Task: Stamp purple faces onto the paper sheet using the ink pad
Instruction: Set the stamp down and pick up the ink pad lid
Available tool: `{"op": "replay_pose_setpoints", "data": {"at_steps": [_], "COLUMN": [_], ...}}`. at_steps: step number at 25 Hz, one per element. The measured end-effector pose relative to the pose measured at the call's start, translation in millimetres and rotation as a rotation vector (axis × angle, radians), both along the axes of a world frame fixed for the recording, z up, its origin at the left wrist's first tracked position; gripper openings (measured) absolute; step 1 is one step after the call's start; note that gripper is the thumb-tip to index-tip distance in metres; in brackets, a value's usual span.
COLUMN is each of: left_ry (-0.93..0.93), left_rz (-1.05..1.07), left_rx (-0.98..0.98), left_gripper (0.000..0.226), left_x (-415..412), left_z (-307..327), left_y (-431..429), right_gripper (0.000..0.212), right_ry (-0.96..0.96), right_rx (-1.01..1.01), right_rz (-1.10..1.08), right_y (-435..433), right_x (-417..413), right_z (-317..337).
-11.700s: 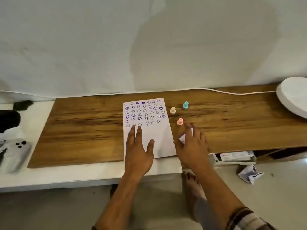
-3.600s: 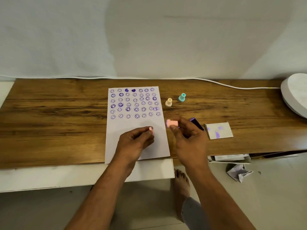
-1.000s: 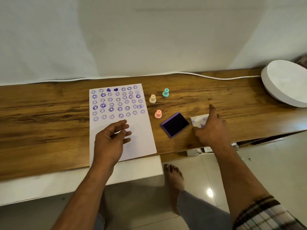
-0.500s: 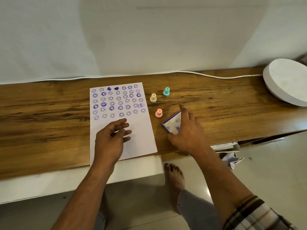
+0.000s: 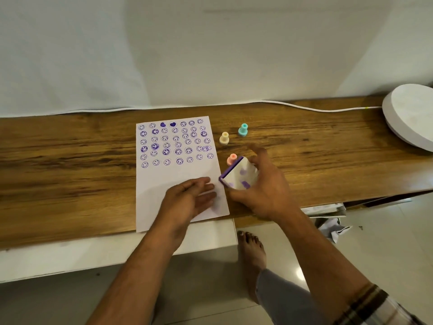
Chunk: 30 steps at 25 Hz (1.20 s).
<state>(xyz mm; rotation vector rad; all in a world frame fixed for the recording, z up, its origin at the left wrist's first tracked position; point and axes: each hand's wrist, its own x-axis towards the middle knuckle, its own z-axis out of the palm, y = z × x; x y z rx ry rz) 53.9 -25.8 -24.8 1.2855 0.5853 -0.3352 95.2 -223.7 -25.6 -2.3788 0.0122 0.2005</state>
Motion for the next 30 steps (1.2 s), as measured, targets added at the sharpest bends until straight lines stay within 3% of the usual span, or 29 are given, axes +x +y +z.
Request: {"op": "replay_pose_setpoints", "data": {"at_steps": [3, 5, 16, 19, 23, 26, 30], "left_ry": [0.145, 0.128, 0.099, 0.098, 0.07, 0.017, -0.054], "left_rz": [-0.009, -0.029, -0.033, -0.042, -0.09, -0.152, -0.011], "left_rx": [-0.418, -0.518, -0.575, -0.582, -0.422, -0.119, 0.108], "left_gripper": [0.035, 0.038, 0.041, 0.032, 0.031, 0.037, 0.029], "left_x": [-3, -5, -7, -8, -6, -2, 1], "left_z": [5, 4, 3, 6, 11, 10, 8], "left_y": [3, 6, 4, 4, -1, 5, 22], "right_gripper": [0.104, 0.103, 0.092, 0.095, 0.096, 0.1, 0.103], "right_ry": [0.004, 0.017, 0.064, 0.062, -0.018, -0.081, 0.004], "right_rx": [0.217, 0.275, 0.323, 0.322, 0.189, 0.039, -0.202], "right_rz": [0.21, 0.293, 0.357, 0.357, 0.299, 0.126, -0.064], "right_y": [15, 21, 19, 19, 12, -19, -41], "right_x": [-12, -15, -15, -16, -11, 4, 17], "right_z": [14, 16, 15, 14, 16, 16, 8]}}
